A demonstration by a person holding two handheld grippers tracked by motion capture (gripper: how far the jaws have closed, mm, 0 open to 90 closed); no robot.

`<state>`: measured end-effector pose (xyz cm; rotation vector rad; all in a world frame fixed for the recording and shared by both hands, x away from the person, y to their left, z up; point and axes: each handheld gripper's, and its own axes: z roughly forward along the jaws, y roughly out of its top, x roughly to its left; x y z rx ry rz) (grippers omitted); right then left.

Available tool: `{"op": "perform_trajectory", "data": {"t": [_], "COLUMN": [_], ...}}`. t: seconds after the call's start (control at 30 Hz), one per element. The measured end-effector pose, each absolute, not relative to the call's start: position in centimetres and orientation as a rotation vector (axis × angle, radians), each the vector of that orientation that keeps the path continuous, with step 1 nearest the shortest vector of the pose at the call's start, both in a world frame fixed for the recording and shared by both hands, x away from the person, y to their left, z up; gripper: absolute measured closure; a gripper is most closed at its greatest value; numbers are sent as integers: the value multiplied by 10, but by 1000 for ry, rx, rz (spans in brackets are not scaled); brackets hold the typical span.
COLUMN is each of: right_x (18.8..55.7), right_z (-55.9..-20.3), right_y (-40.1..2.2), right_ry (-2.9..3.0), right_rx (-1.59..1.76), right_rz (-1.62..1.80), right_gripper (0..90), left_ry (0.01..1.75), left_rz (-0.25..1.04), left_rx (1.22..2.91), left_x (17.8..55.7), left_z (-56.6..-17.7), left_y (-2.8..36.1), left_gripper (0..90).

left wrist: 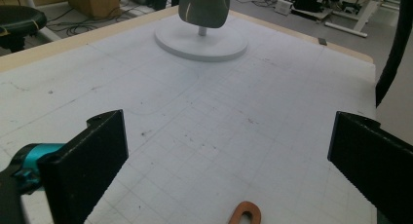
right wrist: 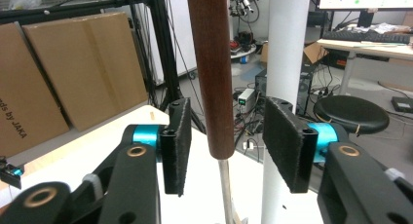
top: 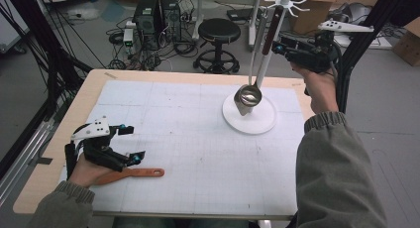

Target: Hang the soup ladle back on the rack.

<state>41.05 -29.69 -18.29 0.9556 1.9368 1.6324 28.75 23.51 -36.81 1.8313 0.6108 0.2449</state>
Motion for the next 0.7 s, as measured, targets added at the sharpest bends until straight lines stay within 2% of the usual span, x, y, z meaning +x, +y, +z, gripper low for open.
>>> {"op": "perform_trajectory", "data": {"t": [0.1, 0.2, 0.4, 0.57, 0.7], "right_x": [408, 406, 402, 401, 402], "right_z": [-182, -182, -179, -174, -167], "right_y": [-299, -302, -305, -308, -312], "right_ry": [1951, 1972, 2007, 2008, 2021], "right_rx": [957, 945, 878, 847, 829], "right_rz": [1624, 1612, 1600, 1623, 1648], "right_gripper": [528, 561, 755, 879, 896], "left_ry": [614, 613, 617, 618, 617], "left_rz": [247, 248, 247, 245, 243], "left_rx": [1828, 1828, 1823, 1830, 1831], "left_x": [288, 288, 290, 290, 290], "left_z": [-368, -369, -369, -370, -370], "left_y": [235, 235, 237, 236, 236], "left_gripper": [17, 17, 17, 17, 17]}}
